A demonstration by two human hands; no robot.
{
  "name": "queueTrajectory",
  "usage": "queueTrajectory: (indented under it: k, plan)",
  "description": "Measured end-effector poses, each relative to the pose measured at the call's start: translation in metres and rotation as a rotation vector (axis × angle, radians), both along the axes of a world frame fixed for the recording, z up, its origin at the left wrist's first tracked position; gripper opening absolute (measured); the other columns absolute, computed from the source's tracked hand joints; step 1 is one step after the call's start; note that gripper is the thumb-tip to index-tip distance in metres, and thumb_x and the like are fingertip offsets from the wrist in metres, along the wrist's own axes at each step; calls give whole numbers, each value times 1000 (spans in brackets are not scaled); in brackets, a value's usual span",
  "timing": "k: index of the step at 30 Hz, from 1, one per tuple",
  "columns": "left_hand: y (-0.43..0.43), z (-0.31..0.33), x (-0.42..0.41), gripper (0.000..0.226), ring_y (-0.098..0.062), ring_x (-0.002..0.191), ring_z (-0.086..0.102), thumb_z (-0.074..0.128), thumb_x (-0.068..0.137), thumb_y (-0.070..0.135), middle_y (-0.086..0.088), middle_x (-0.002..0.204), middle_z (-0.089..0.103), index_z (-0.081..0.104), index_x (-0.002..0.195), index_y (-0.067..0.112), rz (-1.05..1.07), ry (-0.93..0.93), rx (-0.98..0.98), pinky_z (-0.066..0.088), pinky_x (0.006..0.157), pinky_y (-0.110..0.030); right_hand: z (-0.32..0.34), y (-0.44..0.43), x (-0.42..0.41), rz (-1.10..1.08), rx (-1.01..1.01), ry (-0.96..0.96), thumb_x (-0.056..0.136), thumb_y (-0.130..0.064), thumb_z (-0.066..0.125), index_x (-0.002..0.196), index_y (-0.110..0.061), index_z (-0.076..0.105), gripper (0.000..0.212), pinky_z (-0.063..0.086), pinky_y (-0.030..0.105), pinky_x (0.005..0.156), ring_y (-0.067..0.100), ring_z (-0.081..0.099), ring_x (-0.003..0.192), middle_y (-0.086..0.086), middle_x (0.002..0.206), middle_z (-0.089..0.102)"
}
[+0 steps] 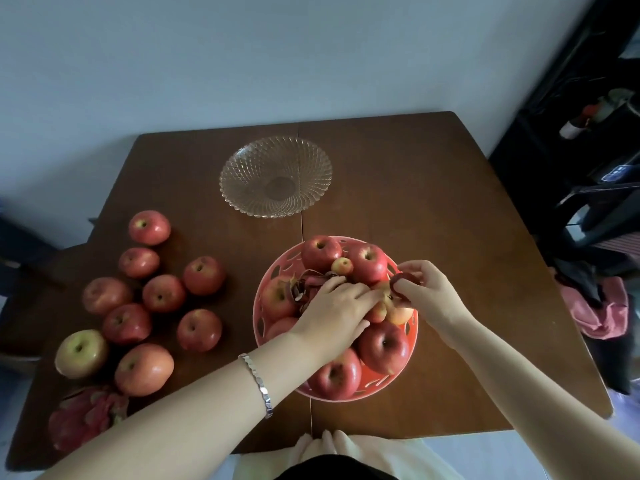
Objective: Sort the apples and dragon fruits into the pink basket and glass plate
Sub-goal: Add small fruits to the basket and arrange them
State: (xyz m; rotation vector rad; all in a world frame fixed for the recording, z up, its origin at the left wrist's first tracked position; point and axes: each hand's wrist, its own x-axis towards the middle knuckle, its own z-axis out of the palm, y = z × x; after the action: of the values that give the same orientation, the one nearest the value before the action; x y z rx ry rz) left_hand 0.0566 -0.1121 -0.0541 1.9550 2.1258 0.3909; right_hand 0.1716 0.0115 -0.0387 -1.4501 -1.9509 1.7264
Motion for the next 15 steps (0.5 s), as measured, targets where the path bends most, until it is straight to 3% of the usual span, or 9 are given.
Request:
queueTrajectory:
  k: [3, 7, 9, 11, 13, 15]
  plan:
    - [-9, -3, -5, 36, -24, 117, 56, 63, 82, 23, -2, 116, 66, 63, 117, 16, 60, -14, 92, 27, 109, -36, 2, -3, -1, 25, 249, 16, 80, -16, 67, 104, -23, 57, 27, 48, 28, 84, 15, 60, 94, -2, 101, 62]
    - [-25, -4, -15, 34, -22, 118, 54, 57, 84, 24, 0, 119, 62, 64, 117, 17, 248, -95, 158, 34, 107, -37, -5, -10, -10, 218, 490, 23, 77, -21, 73, 110, -22, 63, 35, 36, 22, 86, 8, 46, 101, -17, 91, 55]
    - [-33, -7, -19, 36, -26, 118, 54, 59, 83, 21, -3, 122, 59, 63, 119, 16, 334, -112, 167, 39, 104, -40, -13, -15, -13, 304, 545, 13, 80, -23, 71, 114, -21, 63, 35, 35, 23, 89, 7, 38, 103, -20, 93, 54]
    - [-39, -9, -21, 41, -28, 121, 51, 65, 81, 14, -7, 127, 55, 61, 122, 14, 393, -143, 154, 38, 105, -41, -21, -16, -14, 325, 589, 11, 82, -24, 69, 116, -20, 64, 35, 37, 27, 97, 8, 37, 106, -13, 110, 57]
    - [-44, -13, -24, 45, -30, 125, 48, 65, 80, 14, -10, 132, 51, 58, 125, 13, 417, -149, 156, 36, 108, -41, -22, -13, -12, 300, 574, 35, 83, -23, 67, 116, -21, 65, 33, 35, 29, 101, 11, 43, 111, -10, 120, 54]
    - [-49, -17, -29, 51, -30, 134, 39, 62, 84, 19, -13, 139, 45, 50, 133, 11, 512, -210, 142, 28, 112, -37, -20, -8, -9, 183, 527, 76, 86, -22, 63, 113, -19, 66, 28, 42, 35, 99, 19, 52, 113, -8, 118, 57]
